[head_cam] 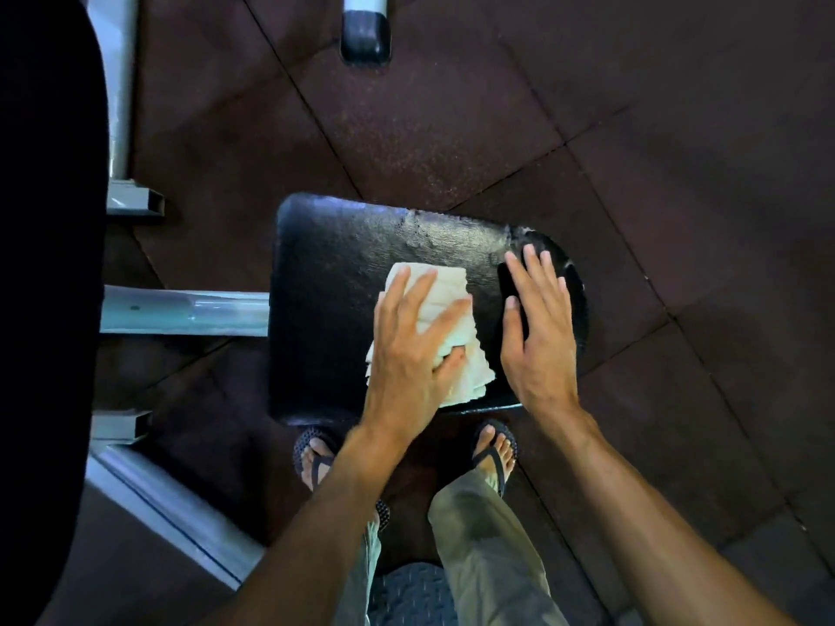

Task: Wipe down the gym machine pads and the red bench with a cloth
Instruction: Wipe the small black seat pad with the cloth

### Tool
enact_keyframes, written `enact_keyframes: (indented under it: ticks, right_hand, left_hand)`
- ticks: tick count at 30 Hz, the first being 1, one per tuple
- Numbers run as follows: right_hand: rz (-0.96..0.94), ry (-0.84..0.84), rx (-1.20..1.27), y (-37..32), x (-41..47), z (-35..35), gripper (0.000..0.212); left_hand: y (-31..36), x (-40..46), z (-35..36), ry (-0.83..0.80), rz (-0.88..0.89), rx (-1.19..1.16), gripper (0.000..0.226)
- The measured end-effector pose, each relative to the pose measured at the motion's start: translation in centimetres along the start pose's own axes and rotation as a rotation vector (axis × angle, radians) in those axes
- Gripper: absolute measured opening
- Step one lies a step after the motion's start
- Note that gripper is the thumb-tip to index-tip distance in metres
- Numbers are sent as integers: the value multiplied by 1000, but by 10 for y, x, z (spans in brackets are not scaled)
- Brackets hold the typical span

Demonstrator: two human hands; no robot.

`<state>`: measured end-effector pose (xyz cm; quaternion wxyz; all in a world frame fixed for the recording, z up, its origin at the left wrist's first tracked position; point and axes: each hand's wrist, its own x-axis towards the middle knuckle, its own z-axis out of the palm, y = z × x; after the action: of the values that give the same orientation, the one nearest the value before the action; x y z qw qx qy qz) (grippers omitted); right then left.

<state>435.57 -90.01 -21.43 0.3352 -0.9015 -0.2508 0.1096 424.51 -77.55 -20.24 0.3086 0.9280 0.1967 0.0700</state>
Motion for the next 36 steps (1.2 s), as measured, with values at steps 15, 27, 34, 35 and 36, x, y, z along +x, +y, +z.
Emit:
enact_keyframes:
  ticks: [15, 27, 34, 35, 36]
  right_hand:
    - [106, 32, -317, -115, -45, 77, 55]
    - [153, 264, -361, -40, 40, 25, 47]
    - [-329, -59, -411, -45, -36, 29, 49]
    - [-352, -73, -427, -31, -45, 16, 50]
    - [-350, -67, -445, -18, -48, 3, 51]
  left_hand:
    - [-85, 2, -43, -50, -196, 373, 53]
    - [-83, 1, -37, -16, -203, 395, 54]
    - [-85, 0, -41, -10, -180, 383, 53]
    - [-85, 1, -42, -12, -183, 374, 53]
    - [-84, 1, -42, -13, -188, 365, 53]
